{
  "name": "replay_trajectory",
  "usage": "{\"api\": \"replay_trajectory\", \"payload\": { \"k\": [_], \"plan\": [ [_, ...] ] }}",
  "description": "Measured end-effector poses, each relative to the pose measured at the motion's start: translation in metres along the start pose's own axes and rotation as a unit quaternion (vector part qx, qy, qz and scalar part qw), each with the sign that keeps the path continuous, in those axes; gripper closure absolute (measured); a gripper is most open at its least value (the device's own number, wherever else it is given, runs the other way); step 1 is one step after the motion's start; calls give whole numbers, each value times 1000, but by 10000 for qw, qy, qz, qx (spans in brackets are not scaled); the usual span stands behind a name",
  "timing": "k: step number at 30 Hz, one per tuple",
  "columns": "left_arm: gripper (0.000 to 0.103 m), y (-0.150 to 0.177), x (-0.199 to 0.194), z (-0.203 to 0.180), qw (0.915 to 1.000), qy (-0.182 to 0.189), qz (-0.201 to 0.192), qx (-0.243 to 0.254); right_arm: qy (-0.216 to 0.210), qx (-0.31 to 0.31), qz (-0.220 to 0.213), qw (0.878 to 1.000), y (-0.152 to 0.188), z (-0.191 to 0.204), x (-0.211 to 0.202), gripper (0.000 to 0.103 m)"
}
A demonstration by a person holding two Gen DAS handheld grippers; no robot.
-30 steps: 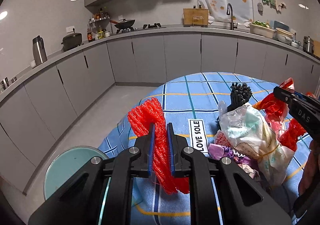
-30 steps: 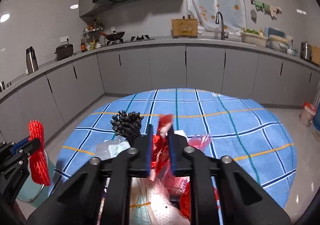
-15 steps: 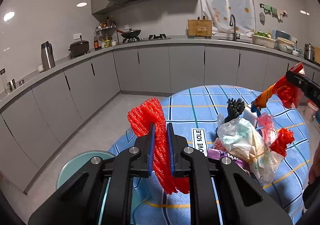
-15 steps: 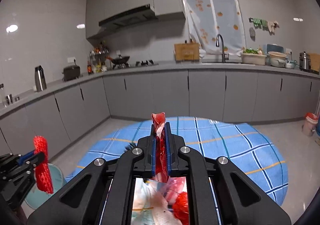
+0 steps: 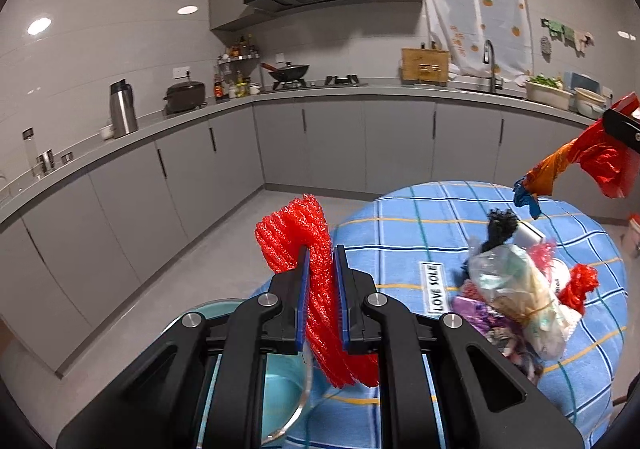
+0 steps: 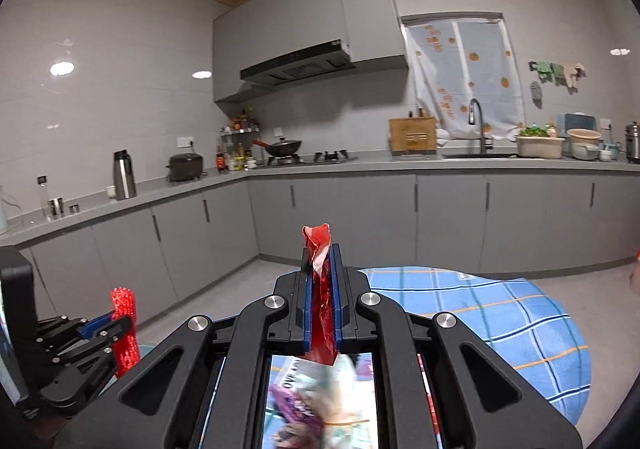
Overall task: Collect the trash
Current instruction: 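Carry both items over the bucket and open both tools to drop them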
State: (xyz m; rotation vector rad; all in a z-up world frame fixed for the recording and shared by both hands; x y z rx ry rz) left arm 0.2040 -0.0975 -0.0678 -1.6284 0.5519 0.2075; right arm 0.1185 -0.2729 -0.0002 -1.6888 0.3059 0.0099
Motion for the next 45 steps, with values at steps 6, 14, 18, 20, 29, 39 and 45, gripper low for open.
{"api": "replay_trajectory", "payload": {
  "k": [6,14,18,20,29,39,45],
  "plan": [
    [91,-2,6,29,9994,-309,79,-116,-305,-125,-10,9995,-9,30,8,95],
    [91,-5,11,65,9979,-585,138,-237,-741,-342,58,9966,-11,77,30,95],
    [91,-5,10,80,9971,-694,145,-286,-921,-362,79,9951,-10,98,37,95],
    [91,-5,10,89,9965,-760,145,-320,-1021,-361,107,9941,-9,108,41,95],
    [91,1,19,123,9932,-1016,252,-507,-1526,-420,240,9871,-2,153,56,95],
    [91,10,31,150,9904,-1145,396,-666,-2006,-427,365,9781,6,196,68,95],
    [90,18,42,162,9887,-1159,542,-785,-2395,-437,575,9682,20,226,79,95]
  ]
}}
Point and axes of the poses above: each gripper's, at about its wrist camera, not at the fingertips, and x roughly the way its jaws point, z to its left, y to its underside, the point moved 5 cm from there along x, roughly the way its jaws point, and after that the axes turned 15 degrees about -x, right-handed, at the moved point
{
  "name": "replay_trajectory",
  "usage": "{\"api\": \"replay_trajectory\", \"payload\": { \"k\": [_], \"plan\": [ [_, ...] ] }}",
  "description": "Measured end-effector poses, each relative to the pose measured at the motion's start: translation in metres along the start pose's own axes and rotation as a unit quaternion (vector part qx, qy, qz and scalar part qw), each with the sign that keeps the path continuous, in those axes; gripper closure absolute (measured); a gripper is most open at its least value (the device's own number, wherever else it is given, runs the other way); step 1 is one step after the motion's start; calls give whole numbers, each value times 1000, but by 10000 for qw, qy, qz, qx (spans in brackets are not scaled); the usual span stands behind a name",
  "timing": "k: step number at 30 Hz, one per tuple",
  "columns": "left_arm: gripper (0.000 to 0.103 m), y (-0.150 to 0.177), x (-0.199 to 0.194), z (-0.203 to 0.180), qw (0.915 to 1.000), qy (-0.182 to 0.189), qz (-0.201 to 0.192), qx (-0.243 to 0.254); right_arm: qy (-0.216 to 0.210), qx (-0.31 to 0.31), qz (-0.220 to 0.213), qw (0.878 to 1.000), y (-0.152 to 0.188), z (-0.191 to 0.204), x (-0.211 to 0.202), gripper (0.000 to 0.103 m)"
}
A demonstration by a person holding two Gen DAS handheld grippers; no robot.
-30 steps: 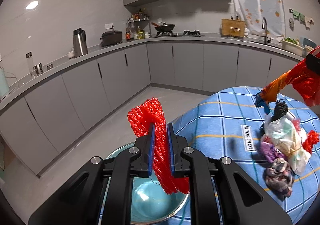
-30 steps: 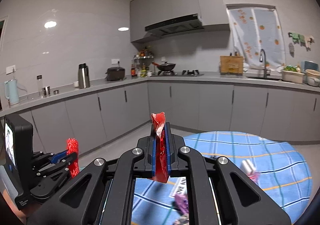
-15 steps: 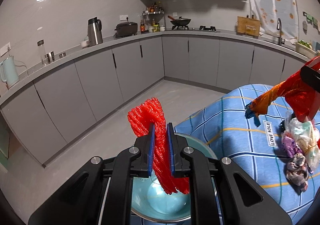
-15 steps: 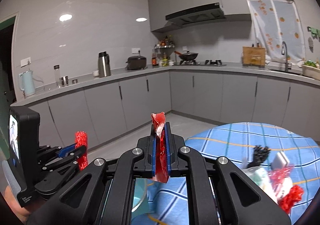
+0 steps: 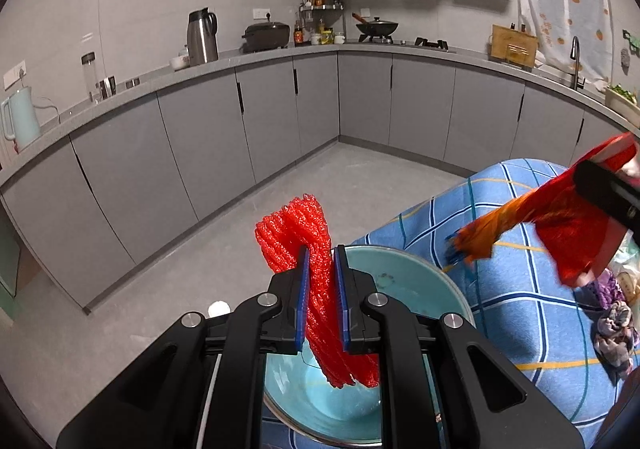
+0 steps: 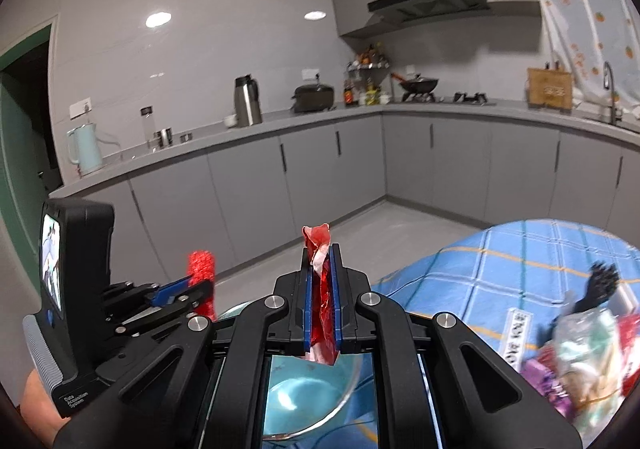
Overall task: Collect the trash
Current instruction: 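Carry both items over the bucket and open both tools to drop them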
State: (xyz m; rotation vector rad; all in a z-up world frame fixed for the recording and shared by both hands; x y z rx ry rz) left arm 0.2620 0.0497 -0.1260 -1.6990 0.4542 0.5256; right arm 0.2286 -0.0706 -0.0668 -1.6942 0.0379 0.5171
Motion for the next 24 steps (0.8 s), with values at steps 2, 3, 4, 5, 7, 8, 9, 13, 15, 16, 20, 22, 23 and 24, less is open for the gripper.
{"api": "replay_trajectory", "payload": {
  "k": [2,3,4,5,7,8,9,13,15,16,20,22,23,24],
  "plan": [
    [89,3,3,1,10000,13,35,2,-94,-10,74,9999,5,5,6,95],
    [89,2,6,1,10000,20,58,8,-116,-13,107,9999,7,8,10,95],
    [89,3,9,1,10000,13,88,4,-161,-11,174,9997,10,10,14,95],
    [88,4,12,1,9999,20,122,0,-198,-6,226,9995,12,10,18,95],
    [88,6,17,3,9999,-14,162,0,-210,0,306,9993,17,11,24,94],
    [88,8,20,5,9998,-21,216,-10,-231,18,360,9991,20,10,27,94],
    [88,9,22,5,9997,-9,248,-10,-252,28,405,9989,22,10,30,94],
    [85,12,28,6,9994,25,331,-29,-365,64,618,9974,35,10,42,93],
    [73,13,29,6,9994,29,338,-14,-345,76,654,9972,39,10,44,88],
    [71,12,28,6,9995,26,313,-17,-323,96,677,9971,41,9,45,86],
    [52,11,27,10,9997,-61,243,-31,-266,175,674,9972,42,0,42,78],
    [48,9,26,11,9997,-83,207,-59,-249,190,670,9973,43,-2,41,74],
    [48,8,25,12,9998,-113,182,-62,-227,184,659,9974,42,-3,39,73],
    [45,6,24,14,9998,-146,155,-63,-220,188,657,9974,42,-4,38,73]
  ]
}}
Point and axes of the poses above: each gripper's, at about its wrist camera, not at the fingertips, and x roughly the way its jaws point, z to its left, y to its underside, the point moved 5 cm from there along x, roughly the way its jaws point, and after that the axes turned 15 degrees about -x, right-handed, at the moved point
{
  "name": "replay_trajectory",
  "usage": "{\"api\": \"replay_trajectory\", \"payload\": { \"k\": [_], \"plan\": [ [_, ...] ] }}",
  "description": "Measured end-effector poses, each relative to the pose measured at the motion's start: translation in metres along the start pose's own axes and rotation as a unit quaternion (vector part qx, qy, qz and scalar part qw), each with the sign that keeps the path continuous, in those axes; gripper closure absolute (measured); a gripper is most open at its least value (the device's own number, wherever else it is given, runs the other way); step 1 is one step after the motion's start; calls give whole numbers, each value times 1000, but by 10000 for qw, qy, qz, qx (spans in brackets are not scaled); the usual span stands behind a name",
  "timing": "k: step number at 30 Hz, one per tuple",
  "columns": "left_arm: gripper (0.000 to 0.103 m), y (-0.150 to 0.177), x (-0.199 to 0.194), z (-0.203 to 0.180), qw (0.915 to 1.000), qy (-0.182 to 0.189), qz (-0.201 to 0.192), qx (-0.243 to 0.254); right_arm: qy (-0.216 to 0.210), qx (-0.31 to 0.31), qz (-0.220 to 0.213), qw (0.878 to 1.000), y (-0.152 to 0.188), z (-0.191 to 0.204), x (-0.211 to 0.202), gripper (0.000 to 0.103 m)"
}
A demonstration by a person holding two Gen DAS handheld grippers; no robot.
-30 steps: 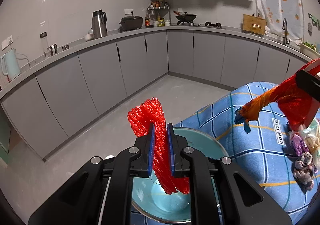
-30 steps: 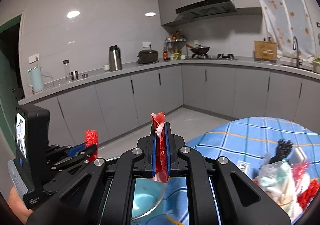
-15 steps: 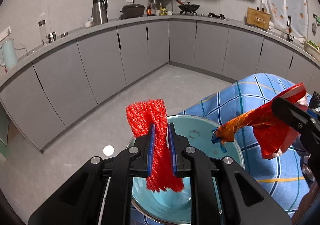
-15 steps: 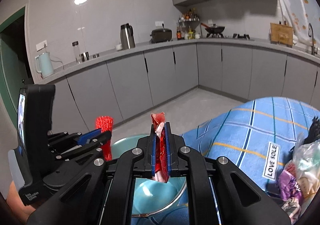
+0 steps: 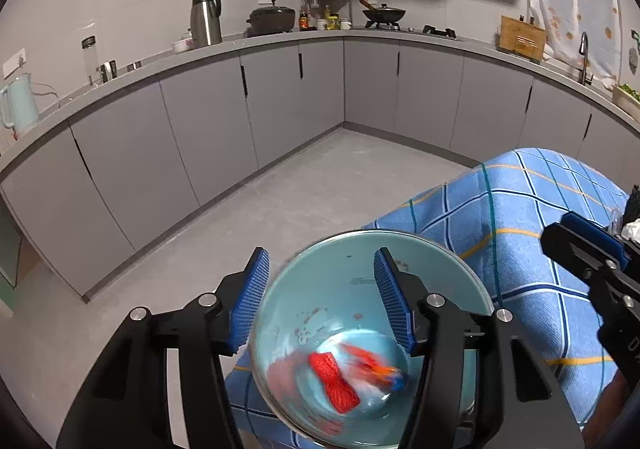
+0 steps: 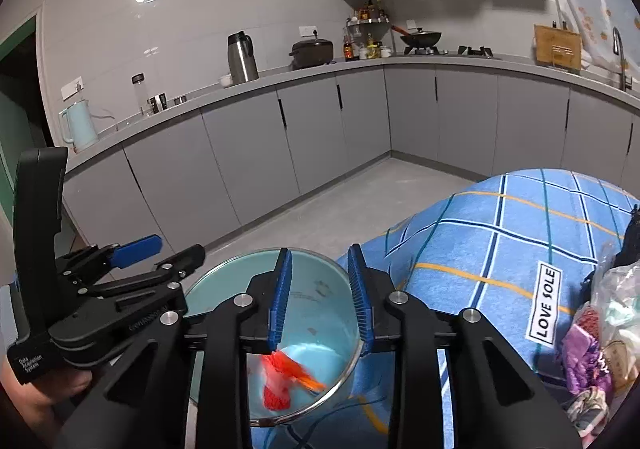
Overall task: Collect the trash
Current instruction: 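Carry both items over the bucket and open both tools to drop them, then move both tools back to the trash pile on the table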
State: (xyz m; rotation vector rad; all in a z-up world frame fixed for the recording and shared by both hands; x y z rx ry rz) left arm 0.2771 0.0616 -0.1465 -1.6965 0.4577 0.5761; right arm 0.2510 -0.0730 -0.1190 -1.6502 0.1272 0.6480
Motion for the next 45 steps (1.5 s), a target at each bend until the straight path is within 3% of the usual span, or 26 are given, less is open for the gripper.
{"api": "replay_trajectory", "payload": {
  "k": [4,8,16,36,45],
  "plan": [
    [40,-2,-5,2,10000,-45,-75,-17,38,-15,-6,10000,0,-1,-5,70],
    [27,-5,-11,2,9998,-95,-193,-20,91,-55,-3,9999,2,-2,-9,66],
    [23,-9,-31,-1,9990,-156,-426,48,212,-113,-1,9997,6,-3,-21,65],
    [7,8,-67,-7,9978,-264,-538,272,223,-195,-76,9995,12,5,-57,51],
    [6,16,-75,-28,9977,-152,-526,403,540,-133,-161,9983,21,-12,-84,49]
  ]
}}
Point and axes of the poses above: each gripper's, at about its wrist camera, not at the fingertips, and x roughly the way its jaws point, z to its left, y to its underside, the point moved 5 cm from there along x, roughly the way its jaws point, and after that the axes turned 15 degrees about -x, right-handed, at the moved point
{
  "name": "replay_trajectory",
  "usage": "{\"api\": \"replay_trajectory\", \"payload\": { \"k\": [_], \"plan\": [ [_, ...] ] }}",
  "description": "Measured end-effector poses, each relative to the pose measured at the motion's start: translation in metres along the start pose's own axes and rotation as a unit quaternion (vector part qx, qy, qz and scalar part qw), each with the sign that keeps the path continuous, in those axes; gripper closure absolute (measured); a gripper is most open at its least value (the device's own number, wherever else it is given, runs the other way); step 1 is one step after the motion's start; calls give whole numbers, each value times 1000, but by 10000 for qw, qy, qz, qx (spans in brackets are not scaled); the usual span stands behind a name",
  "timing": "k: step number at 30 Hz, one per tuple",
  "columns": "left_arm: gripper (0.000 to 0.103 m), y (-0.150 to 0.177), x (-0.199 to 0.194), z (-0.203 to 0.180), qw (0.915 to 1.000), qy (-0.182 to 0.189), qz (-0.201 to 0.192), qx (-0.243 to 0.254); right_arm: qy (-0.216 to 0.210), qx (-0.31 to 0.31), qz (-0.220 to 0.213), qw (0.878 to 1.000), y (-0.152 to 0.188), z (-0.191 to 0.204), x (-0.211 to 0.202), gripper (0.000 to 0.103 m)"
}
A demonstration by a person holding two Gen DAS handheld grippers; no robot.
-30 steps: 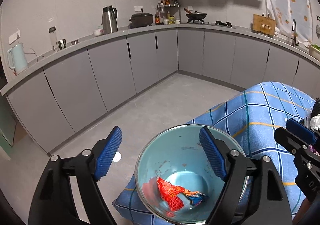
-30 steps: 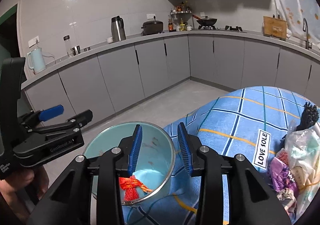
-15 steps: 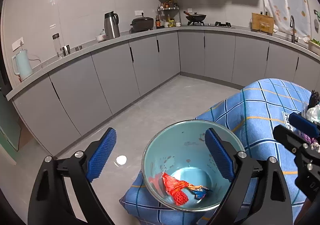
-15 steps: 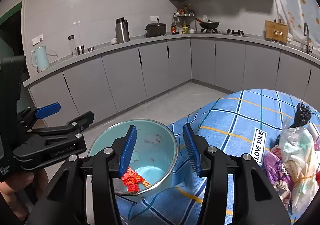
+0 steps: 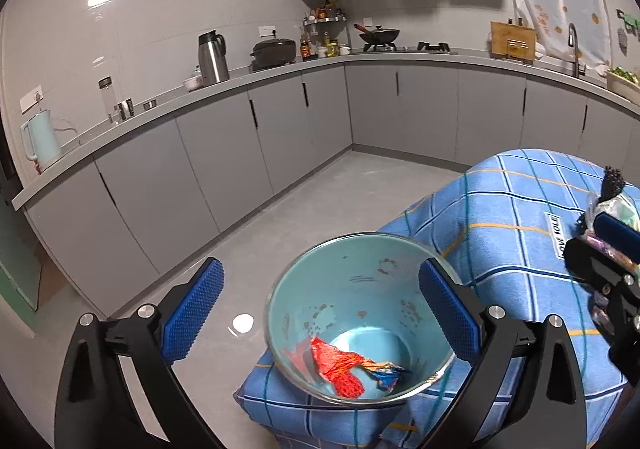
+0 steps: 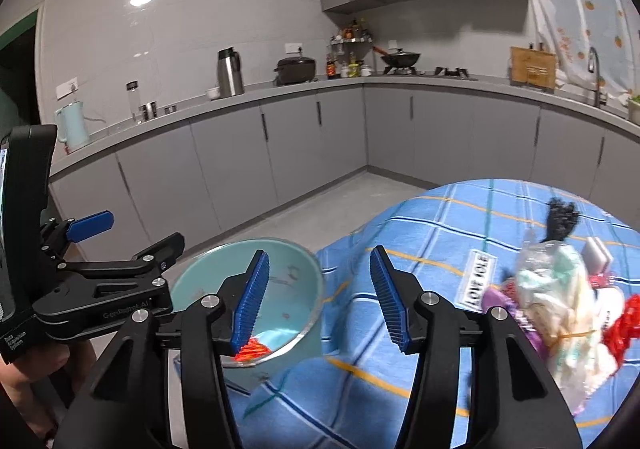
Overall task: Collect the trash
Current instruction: 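Move both tools back to the trash pile on the table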
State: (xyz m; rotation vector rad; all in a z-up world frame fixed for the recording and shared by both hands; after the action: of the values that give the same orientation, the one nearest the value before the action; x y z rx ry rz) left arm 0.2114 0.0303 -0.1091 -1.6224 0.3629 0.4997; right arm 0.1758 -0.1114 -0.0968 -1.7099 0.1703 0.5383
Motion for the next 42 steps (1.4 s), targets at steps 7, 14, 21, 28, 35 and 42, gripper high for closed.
{"api": "replay_trajectory", "payload": {
  "k": [7,14,21,28,35,42],
  "plan": [
    [5,12,-2,-35,9994,248,94,222,384,210,90,9990,18,-32,-17,48],
    [5,25,-8,-76,9974,547,160,450,837,397,176,9955,41,-68,-38,48],
    [5,37,-15,-115,9941,840,203,659,1336,533,253,9893,65,-101,-66,47],
    [5,55,-22,-157,9879,1216,330,909,1777,683,391,9809,95,-125,-98,46],
    [5,79,-31,-207,9776,1681,573,1133,2190,890,492,9704,122,-149,-123,46],
    [6,109,-29,-246,9687,1864,817,1423,2472,1077,564,9613,140,-167,-136,46]
  ]
}}
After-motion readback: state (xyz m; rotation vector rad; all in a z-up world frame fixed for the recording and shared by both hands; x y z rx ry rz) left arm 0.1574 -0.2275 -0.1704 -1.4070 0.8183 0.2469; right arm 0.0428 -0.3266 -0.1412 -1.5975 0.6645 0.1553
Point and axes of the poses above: each gripper's, at about its wrist camera, not at the fingertips, and x roughly the way its jaws point, z to its left, y to its underside, the point moved 5 cm from there along x, roughly the way its jaws point, and after that the axes turned 15 degrees about -x, right-handed, at the moved point
